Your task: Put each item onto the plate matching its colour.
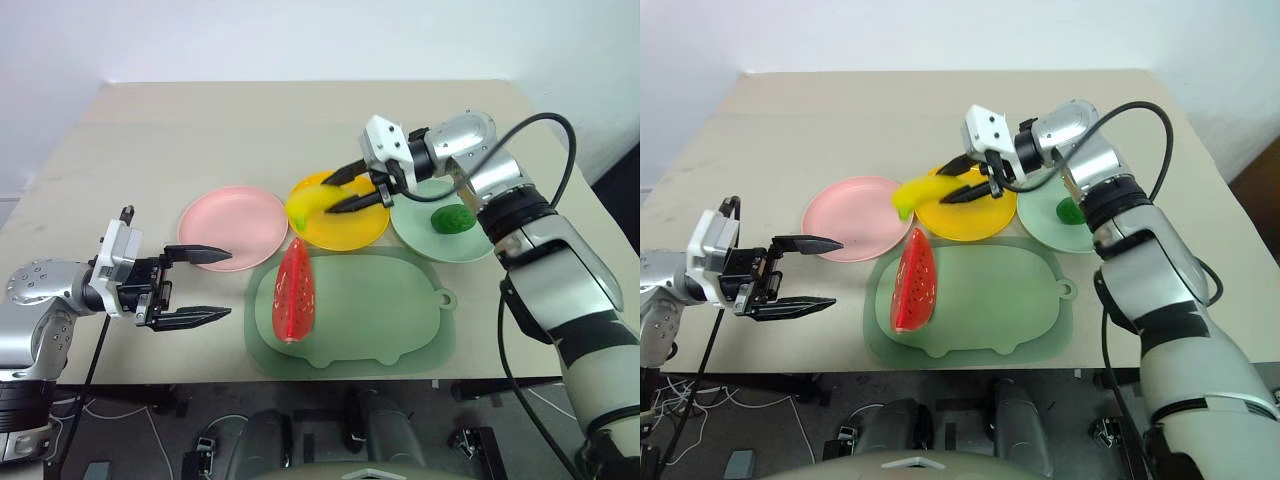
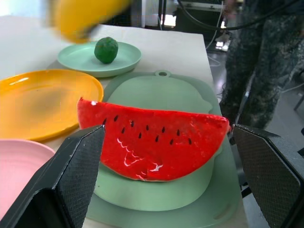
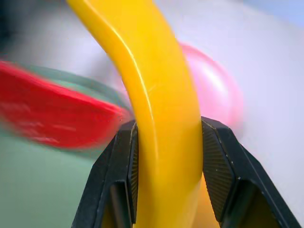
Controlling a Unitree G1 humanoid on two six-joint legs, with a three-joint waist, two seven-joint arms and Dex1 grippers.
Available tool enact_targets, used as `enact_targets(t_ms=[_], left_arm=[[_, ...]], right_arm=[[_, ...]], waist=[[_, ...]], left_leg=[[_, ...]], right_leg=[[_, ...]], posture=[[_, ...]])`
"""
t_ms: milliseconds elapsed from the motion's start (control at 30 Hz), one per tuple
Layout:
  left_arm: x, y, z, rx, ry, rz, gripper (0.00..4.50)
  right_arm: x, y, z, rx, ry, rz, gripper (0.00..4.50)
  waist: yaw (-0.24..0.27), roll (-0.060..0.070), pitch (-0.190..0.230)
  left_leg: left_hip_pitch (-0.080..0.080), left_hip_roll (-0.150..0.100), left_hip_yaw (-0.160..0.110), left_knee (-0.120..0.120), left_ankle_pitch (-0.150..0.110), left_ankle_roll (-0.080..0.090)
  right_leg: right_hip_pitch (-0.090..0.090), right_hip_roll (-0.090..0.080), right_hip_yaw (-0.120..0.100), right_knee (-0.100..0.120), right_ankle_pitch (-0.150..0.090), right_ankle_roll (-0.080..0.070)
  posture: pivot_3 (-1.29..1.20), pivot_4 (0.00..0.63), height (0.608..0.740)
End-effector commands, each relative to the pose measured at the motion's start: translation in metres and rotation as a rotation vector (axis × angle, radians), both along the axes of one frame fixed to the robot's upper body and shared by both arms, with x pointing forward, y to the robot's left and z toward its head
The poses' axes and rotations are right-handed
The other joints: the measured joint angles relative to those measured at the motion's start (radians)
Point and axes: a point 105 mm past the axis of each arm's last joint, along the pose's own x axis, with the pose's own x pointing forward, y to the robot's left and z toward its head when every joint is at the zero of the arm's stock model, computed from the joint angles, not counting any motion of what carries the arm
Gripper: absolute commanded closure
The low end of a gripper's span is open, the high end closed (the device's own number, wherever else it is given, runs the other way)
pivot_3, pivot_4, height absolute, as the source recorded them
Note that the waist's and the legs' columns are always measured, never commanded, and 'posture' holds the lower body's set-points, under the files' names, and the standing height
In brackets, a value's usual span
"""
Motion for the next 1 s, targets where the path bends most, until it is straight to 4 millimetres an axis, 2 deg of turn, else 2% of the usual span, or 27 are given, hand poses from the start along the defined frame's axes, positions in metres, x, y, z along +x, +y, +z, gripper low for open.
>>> enact_targets(t_ms=[33, 267, 467, 733, 767, 900, 1000], left_arm=[[-0.001, -0.001, 0.006, -0.002, -0.032, -0.004, 0.0], [-0.002, 0.0, 0.005, 0.0, -0.029, 0.002, 0.0], [-0.002, -0.001, 0.006, 0.003, -0.028, 0.0, 0.0], [-0.001, -0.001, 0.006, 0.007, -0.028, -0.003, 0.0], [-0.001, -0.002, 0.006, 0.007, -0.028, -0.004, 0.0], [-0.001, -0.003, 0.005, 0.006, -0.029, -0.008, 0.0], [-0.001, -0.004, 0.005, 0.008, -0.029, -0.01, 0.0]], right_arm=[[0.026, -0.011, 0.003, 0.009, -0.078, -0.203, 3.01], [0.048, -0.033, -0.033, -0.123, -0.083, -0.439, 3.01], [0.05, -0.028, -0.045, -0.16, -0.077, -0.459, 3.01], [0.047, -0.024, -0.054, -0.167, -0.059, -0.441, 0.25], [0.047, -0.024, -0.054, -0.166, -0.06, -0.44, 0.04], [0.047, -0.027, -0.029, -0.083, -0.065, -0.424, 0.04], [0.037, -0.028, -0.007, 0.007, -0.054, -0.329, 0.04]], waist=[[-0.001, 0.0, 0.0], [-0.005, 0.0, 0.0], [-0.01, 0.0, 0.0], [-0.007, 0.0, 0.0], [-0.007, 0.0, 0.0], [-0.007, 0.001, 0.0], [-0.006, 0.001, 0.001]], left_leg=[[0.0, 0.0, 0.0, 0.0, 0.0, -0.001], [-0.001, 0.0, 0.0, 0.0, 0.002, -0.003], [0.0, 0.0, 0.0, -0.001, 0.001, -0.002], [-0.001, 0.0, 0.0, -0.001, 0.001, -0.002], [-0.001, 0.0, 0.0, -0.001, 0.001, -0.002], [0.0, 0.0, 0.0, -0.001, 0.001, -0.001], [-0.001, 0.0, -0.001, -0.001, 0.001, -0.001]], right_leg=[[0.0, 0.0, 0.0, 0.0, 0.0, 0.0], [-0.001, -0.001, 0.0, 0.0, 0.0, 0.0], [-0.001, 0.0, 0.001, 0.001, 0.0, 0.0], [-0.001, -0.001, 0.001, 0.0, 0.0, 0.0], [-0.001, -0.001, 0.001, 0.0, 0.0, 0.0], [-0.001, -0.001, 0.001, 0.0, 0.0, 0.0], [-0.001, 0.0, 0.001, 0.0, 0.0, 0.0]], posture=[[0.0, 0.15, 0.736], [0.0, 0.15, 0.736], [0.0, 0.15, 0.736], [0.0, 0.15, 0.736], [0.0, 0.15, 0.736], [0.0, 0.15, 0.736], [0.0, 0.15, 0.736]])
